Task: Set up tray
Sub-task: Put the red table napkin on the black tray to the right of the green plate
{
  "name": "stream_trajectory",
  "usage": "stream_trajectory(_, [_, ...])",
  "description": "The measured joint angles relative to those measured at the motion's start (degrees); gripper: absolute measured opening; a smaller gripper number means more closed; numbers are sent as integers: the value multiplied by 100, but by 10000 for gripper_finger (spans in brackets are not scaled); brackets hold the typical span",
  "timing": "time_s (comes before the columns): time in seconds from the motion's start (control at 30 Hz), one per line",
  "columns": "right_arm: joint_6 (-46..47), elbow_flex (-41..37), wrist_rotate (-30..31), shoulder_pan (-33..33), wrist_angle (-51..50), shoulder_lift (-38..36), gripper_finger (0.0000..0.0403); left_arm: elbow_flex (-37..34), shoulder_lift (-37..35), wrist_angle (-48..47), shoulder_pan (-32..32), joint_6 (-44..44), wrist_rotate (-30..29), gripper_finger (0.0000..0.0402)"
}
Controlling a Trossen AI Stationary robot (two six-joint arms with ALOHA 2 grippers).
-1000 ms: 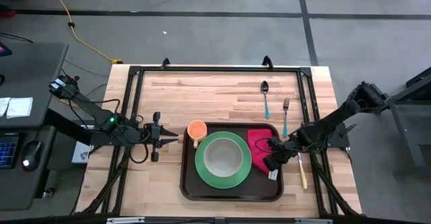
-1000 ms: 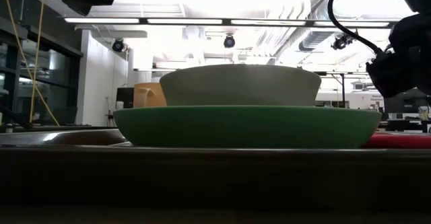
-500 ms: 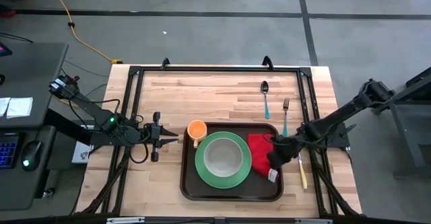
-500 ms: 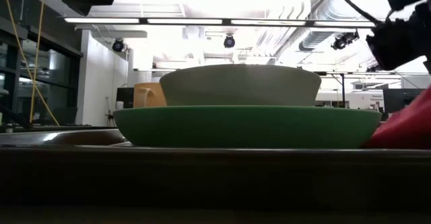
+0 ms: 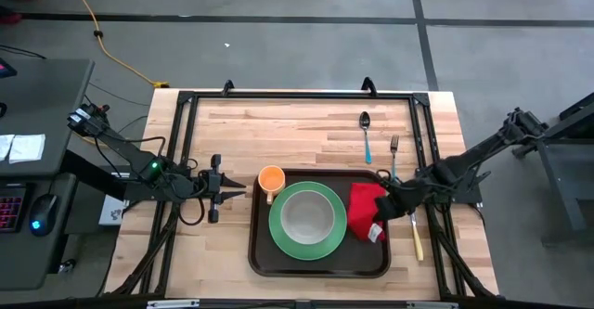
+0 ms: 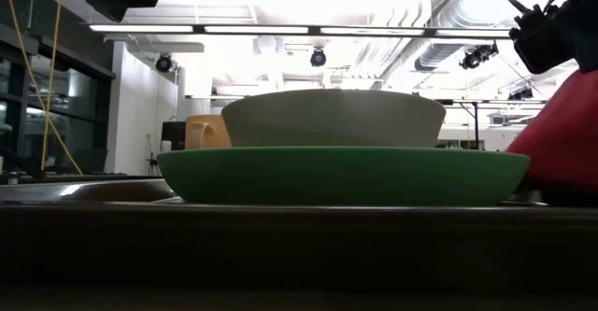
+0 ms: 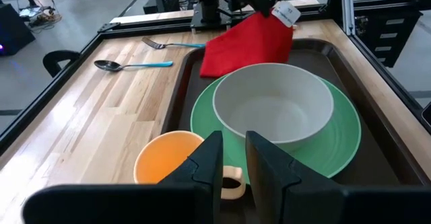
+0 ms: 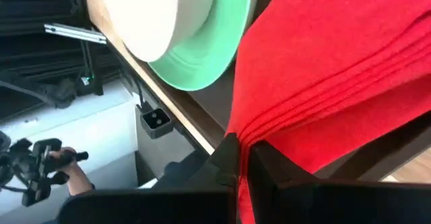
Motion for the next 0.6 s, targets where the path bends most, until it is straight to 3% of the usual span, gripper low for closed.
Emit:
stream_trajectory(0.33, [16,0,-79,-2,130,212,0,0,0,-2,-2,0,-42,97])
stream_trajectory(0.6, [-73,0,-383,-2,-402,327,0,0,0,-1,-2,0,-59,97])
